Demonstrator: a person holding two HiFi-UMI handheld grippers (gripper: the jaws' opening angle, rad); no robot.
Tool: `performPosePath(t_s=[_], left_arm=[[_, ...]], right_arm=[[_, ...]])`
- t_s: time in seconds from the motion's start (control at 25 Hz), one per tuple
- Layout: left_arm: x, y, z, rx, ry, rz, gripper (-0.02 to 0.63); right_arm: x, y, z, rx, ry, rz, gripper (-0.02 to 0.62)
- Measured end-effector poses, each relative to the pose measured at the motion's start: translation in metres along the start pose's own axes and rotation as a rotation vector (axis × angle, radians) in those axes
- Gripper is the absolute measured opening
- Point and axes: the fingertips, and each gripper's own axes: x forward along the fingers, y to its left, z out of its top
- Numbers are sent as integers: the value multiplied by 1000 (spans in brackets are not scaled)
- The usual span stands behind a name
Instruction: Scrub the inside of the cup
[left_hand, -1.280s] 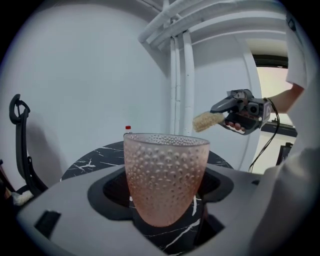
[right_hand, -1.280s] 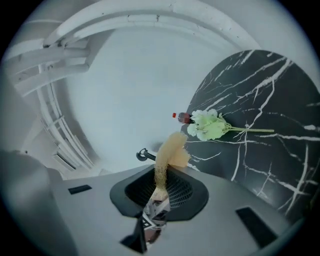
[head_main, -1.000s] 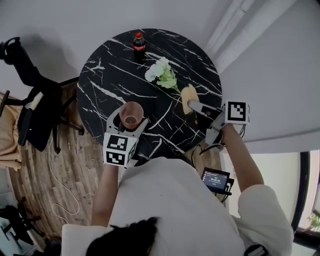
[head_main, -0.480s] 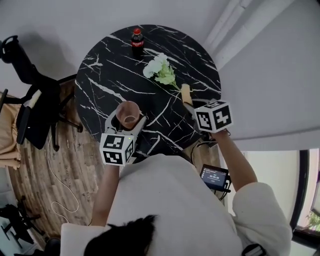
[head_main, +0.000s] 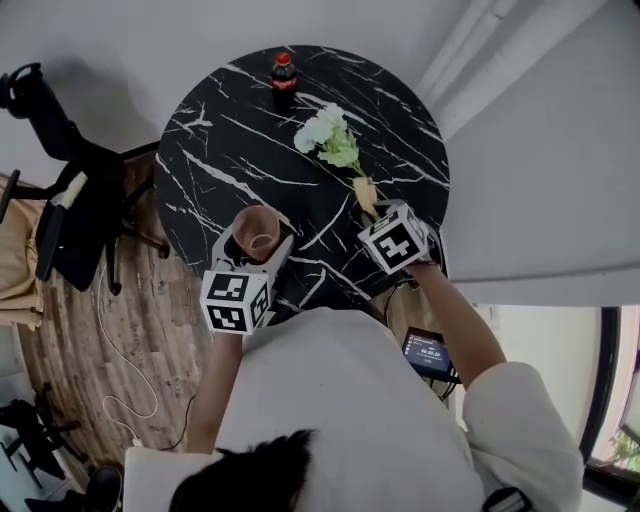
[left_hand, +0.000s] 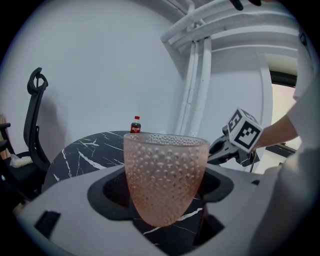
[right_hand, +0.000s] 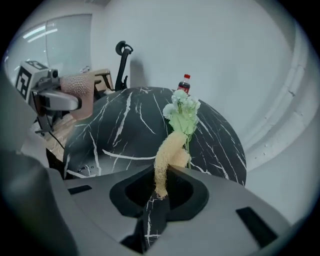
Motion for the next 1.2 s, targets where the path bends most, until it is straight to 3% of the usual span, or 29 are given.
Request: performPosePath(t_s=[0.16, 0.32, 0.72, 0.84, 0.96, 1.2], left_arm=[[-4, 4, -3, -13, 5, 12, 371], [-5, 6, -4, -8, 12, 13, 371], [-5, 11, -11, -1, 46, 18, 371], [-4, 11, -15, 10, 67, 7, 371], [-5, 12, -18, -4, 71, 8, 371], [-5, 12, -20, -9, 72, 7, 371]], right_arm=[[18, 0, -7, -127, 64, -72, 59], [33, 8, -17, -225, 122, -91, 58], [49, 13, -30, -300, 168, -135, 60], [52, 18, -34, -292, 182, -111, 66], [56, 28, -39, -298, 216, -66, 121], [56, 29, -40, -305, 224, -61, 121]])
